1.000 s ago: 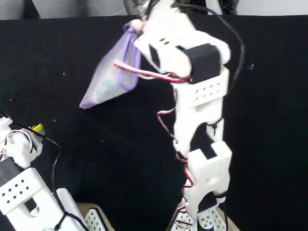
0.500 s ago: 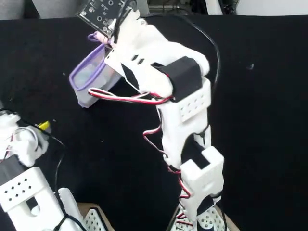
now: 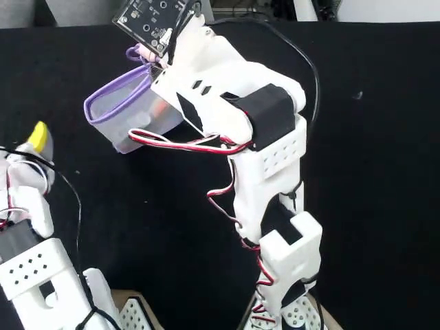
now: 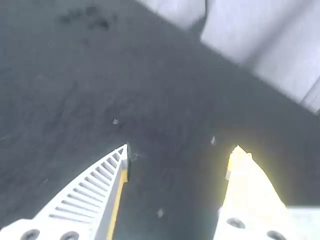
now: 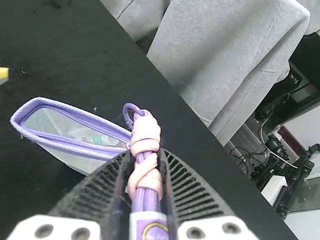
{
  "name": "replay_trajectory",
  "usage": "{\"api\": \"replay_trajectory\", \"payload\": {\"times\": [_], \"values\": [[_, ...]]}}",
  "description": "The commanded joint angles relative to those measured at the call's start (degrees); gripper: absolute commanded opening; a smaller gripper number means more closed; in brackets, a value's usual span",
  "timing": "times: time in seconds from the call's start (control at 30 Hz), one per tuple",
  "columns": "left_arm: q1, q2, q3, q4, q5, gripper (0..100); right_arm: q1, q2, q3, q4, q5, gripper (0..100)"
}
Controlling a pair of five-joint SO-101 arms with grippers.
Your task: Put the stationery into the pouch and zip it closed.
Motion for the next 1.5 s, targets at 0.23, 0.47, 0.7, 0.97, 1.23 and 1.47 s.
{"api": "replay_trajectory", "payload": {"times": [0.23, 0.47, 0.7, 0.97, 1.23, 1.47], "values": [[10.07, -0.26, 17.10, -42.02, 13.27, 31, 0.09, -3.82, 1.71, 1.41, 0.09, 1.8], [20.62, -0.26, 20.00, -44.13, 15.21, 30, 0.18, -3.82, 1.89, 1.14, 0.09, 1.8], [23.87, -0.88, 19.65, -35.16, 15.21, 29, 0.26, -3.47, 1.98, -1.41, 0.26, 1.8], [30.37, -0.97, 18.51, -28.40, 15.21, 29, -0.09, -1.71, 7.08, -10.29, 0.09, 1.8], [43.12, -0.97, 11.38, -17.49, 15.38, 29, -4.84, -1.54, 3.74, -11.08, 0.09, 1.8], [46.55, -0.88, 8.92, -17.05, 15.47, 29, -8.00, -1.63, -8.31, -1.67, 0.09, 1.8]]}}
